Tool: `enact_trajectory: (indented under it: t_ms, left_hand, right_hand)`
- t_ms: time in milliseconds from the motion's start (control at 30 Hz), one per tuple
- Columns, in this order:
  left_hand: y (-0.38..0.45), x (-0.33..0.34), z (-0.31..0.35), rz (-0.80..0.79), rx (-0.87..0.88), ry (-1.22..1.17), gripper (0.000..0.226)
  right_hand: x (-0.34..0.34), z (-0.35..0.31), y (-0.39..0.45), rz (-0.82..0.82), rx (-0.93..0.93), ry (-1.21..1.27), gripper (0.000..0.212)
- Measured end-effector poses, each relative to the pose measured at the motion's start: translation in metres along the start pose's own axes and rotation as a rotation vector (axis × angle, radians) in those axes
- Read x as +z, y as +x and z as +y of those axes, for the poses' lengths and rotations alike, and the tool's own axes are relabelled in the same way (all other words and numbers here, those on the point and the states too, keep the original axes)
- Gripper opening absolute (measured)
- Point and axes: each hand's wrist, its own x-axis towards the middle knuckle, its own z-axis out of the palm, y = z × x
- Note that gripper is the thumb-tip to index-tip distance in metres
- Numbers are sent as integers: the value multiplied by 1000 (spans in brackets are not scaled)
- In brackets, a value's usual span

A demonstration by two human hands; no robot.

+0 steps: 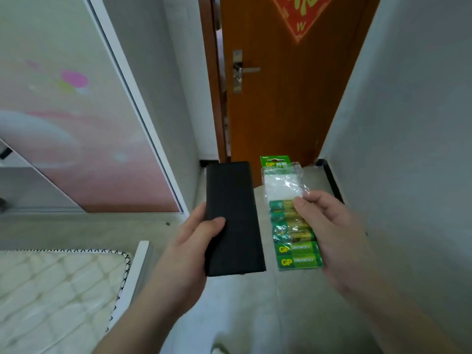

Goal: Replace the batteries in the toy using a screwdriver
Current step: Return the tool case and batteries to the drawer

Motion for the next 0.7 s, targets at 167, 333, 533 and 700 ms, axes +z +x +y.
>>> enact_trajectory:
  t_ms: [167,333,533,700]
  left_hand:
    - [17,-66,-7,67,-13,12,43]
    - [33,-116,4,56,-58,72,38]
    - [70,-141,8,93,-92,33,40]
    - [129,-136,2,195,-122,32,40]
  right_hand:
    - [49,30,25,-97,61,-55,21]
    - [85,54,57,-108,46,-151,5]
    - [105,70,104,-178,75,-217,5]
    - [102,88,169,-186,154,-183,5]
